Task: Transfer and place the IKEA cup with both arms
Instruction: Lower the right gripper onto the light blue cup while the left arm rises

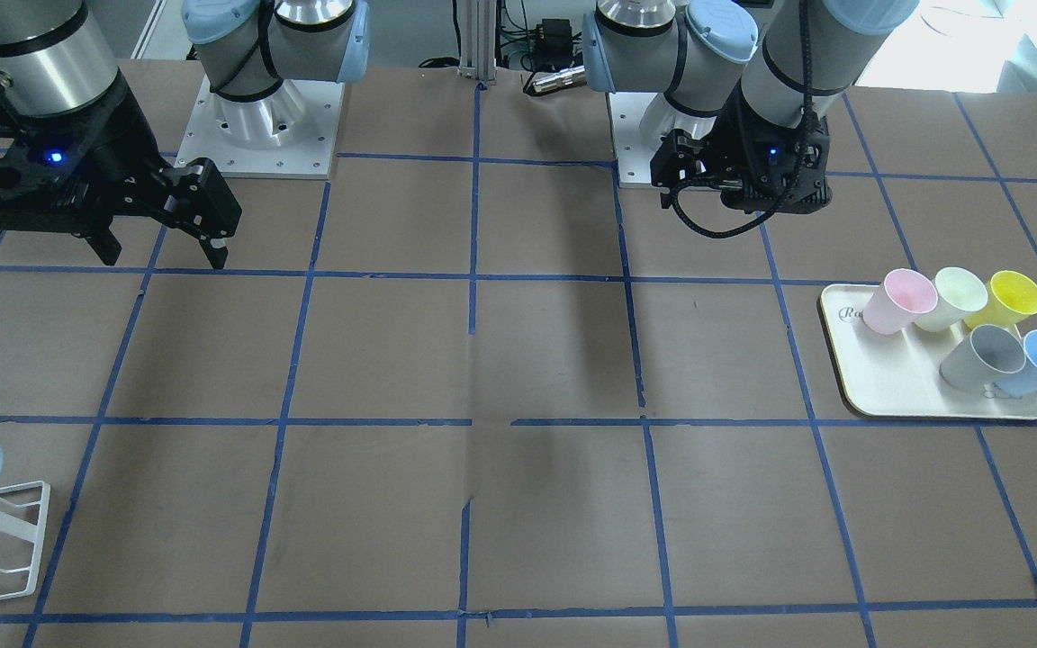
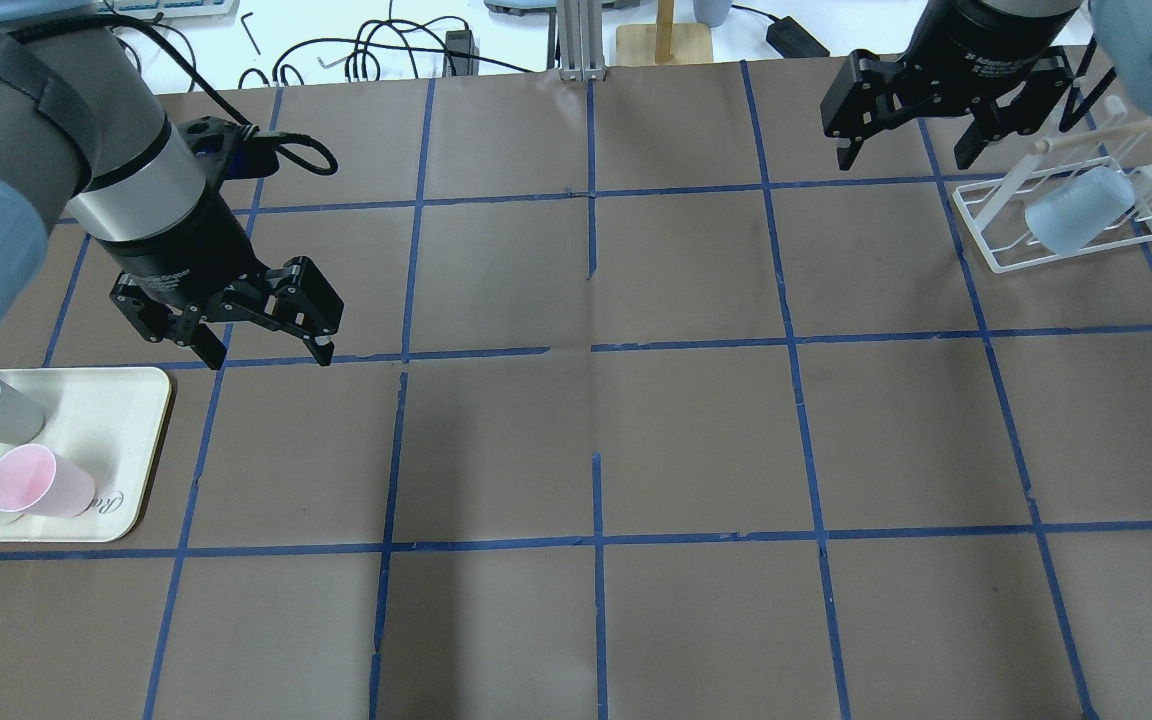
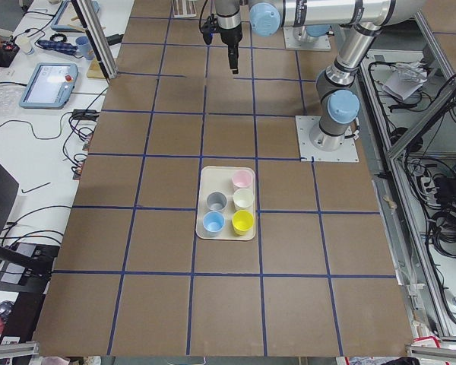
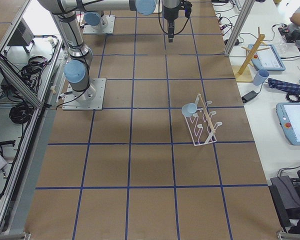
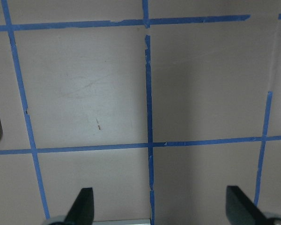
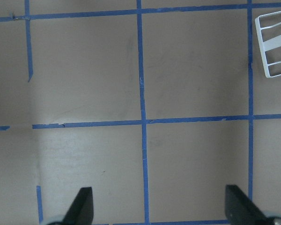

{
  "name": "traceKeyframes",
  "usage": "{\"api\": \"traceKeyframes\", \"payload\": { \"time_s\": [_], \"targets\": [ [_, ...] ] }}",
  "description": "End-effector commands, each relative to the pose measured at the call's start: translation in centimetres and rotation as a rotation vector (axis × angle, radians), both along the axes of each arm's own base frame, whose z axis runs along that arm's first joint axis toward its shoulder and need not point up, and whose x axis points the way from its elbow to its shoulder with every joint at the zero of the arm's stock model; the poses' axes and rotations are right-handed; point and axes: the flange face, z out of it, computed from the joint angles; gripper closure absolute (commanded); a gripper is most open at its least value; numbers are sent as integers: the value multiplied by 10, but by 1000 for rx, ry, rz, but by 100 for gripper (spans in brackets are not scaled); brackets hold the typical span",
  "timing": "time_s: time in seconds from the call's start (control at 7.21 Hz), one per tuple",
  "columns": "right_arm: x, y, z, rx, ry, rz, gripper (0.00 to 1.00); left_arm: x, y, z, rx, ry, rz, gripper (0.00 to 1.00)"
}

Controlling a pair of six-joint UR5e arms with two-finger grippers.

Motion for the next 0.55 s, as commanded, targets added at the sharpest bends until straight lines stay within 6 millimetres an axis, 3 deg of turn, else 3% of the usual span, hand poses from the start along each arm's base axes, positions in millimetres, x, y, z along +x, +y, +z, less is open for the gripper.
{"api": "traceKeyframes", "payload": {
  "time_s": [0.0, 0.14, 0.42],
  "targets": [
    [-76, -10, -7, 9, -6, -19, 0, -4, -13, 13, -92, 39, 17, 0],
    [-125, -16, -12, -3, -54, 21, 0, -5, -15, 9, -104, 38, 9, 0],
    [-226, -27, -50, 17, -138, 9, 0, -4, -16, 6, -110, 65, -8, 0]
  ]
}}
